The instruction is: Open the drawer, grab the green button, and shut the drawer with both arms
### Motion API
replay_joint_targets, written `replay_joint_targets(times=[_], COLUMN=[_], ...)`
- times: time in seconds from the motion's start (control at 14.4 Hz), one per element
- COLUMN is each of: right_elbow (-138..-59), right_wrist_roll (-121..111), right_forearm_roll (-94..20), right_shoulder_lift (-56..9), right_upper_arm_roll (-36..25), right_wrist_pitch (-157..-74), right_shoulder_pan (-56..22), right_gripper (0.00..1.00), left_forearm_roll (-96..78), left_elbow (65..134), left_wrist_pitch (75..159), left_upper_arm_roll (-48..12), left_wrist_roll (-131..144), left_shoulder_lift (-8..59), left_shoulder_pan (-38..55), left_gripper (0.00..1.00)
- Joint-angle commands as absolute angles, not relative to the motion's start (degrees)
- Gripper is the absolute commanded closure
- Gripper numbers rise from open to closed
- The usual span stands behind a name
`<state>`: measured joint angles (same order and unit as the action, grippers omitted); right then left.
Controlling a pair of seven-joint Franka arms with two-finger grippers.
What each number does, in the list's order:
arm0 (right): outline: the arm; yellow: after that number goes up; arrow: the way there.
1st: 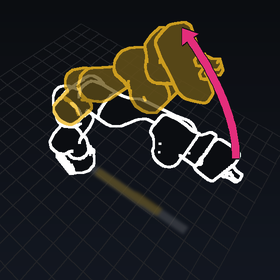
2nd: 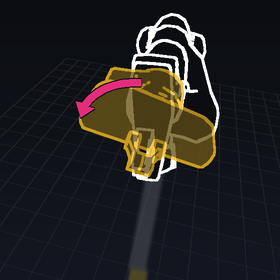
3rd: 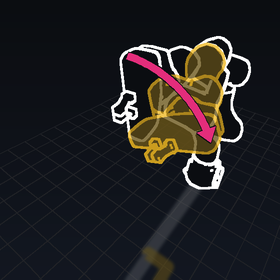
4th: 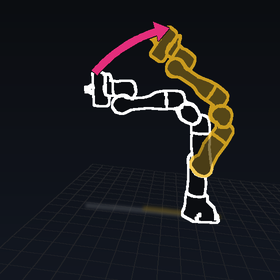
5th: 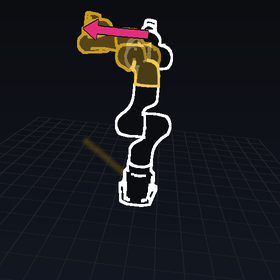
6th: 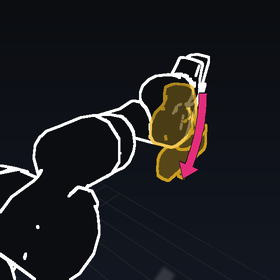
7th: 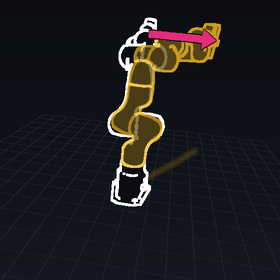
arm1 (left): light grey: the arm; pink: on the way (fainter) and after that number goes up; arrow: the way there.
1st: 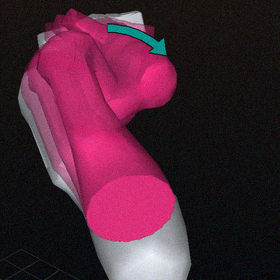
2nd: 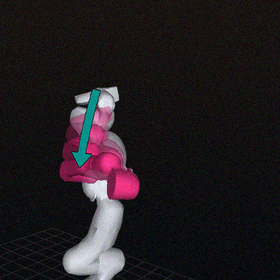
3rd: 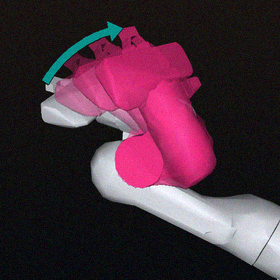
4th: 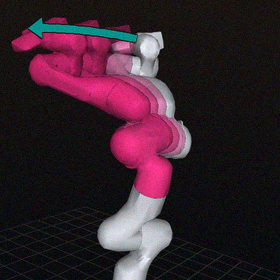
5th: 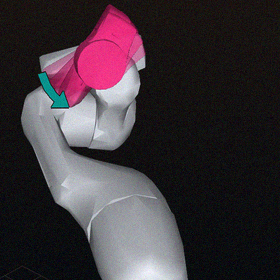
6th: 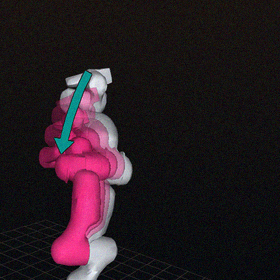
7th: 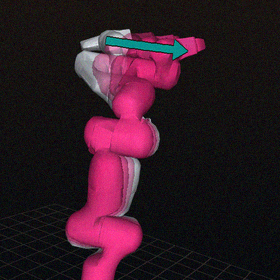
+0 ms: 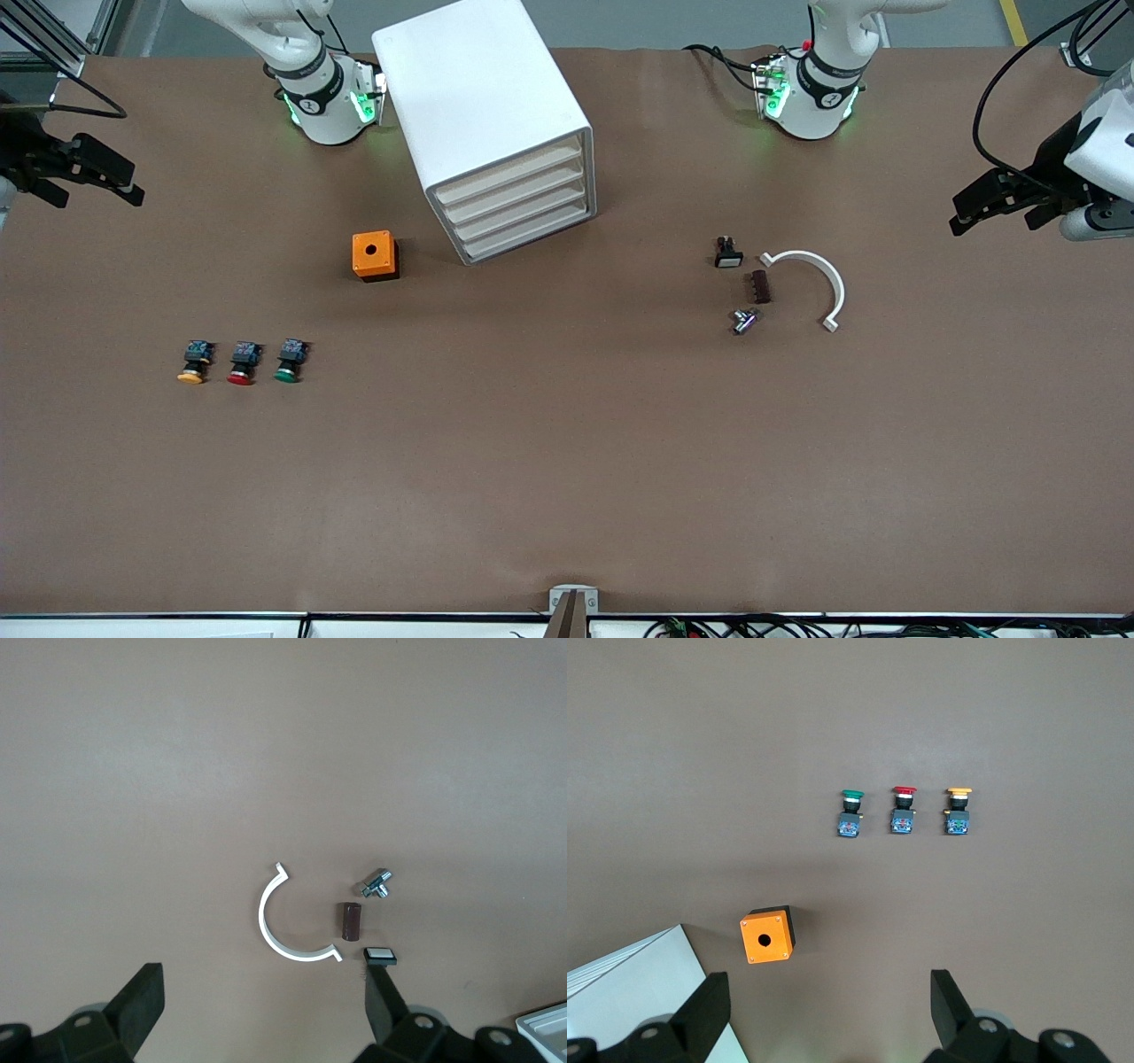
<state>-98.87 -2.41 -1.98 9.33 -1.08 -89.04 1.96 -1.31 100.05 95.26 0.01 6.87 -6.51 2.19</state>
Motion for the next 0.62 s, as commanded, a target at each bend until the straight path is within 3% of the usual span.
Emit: replay_joint_targets(times=[0.0,0.55], right_elbow=[-100.55,-100.55], right_wrist_roll=[-2.81,-3.69], right_forearm_roll=[-1.14,-1.32], right_shoulder_lift=[10.99,10.90], right_upper_arm_roll=[-0.88,-0.88], right_wrist_pitch=[-89.74,-89.74], right_shoulder_pan=[2.02,1.93], right_gripper=[0.00,0.00], left_forearm_roll=[-1.41,-1.32], left_elbow=[98.44,97.47], left_wrist_pitch=[93.87,93.87], left_upper_arm_roll=[-0.18,-0.26], left_wrist_roll=[6.24,6.33], left_shoulder_lift=[-6.33,-5.71], left_shoulder_pan=[1.85,2.28], left_gripper=[0.00,0.00])
